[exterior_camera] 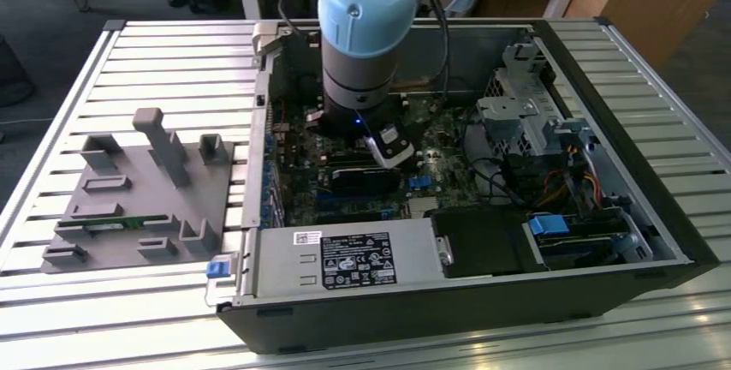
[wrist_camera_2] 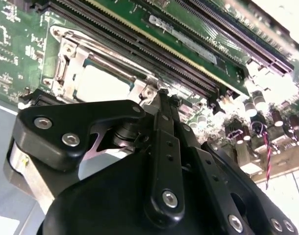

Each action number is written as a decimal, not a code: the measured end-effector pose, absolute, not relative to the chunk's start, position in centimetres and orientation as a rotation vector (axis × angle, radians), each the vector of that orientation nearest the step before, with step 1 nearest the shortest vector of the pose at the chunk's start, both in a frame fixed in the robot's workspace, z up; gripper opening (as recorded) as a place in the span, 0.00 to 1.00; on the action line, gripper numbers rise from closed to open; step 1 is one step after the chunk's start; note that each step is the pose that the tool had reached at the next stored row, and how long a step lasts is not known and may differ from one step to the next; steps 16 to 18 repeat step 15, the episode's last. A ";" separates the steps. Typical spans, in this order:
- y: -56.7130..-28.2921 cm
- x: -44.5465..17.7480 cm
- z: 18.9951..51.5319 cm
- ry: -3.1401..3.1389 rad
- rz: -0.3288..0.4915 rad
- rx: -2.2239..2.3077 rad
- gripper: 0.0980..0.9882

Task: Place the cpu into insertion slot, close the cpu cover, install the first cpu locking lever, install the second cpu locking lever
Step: 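Install the second cpu locking lever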

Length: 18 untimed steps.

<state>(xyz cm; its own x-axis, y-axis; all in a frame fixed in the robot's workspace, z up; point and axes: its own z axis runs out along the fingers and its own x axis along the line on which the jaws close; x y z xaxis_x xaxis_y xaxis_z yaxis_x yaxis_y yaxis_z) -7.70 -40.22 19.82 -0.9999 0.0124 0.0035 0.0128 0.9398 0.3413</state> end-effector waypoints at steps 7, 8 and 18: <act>-40.0 -7.7 20.9 -3.093 -0.544 -0.020 0.02; -40.0 -7.7 21.0 -3.093 -0.544 -0.020 0.02; -40.0 -7.7 22.2 -3.093 -0.544 -0.020 0.02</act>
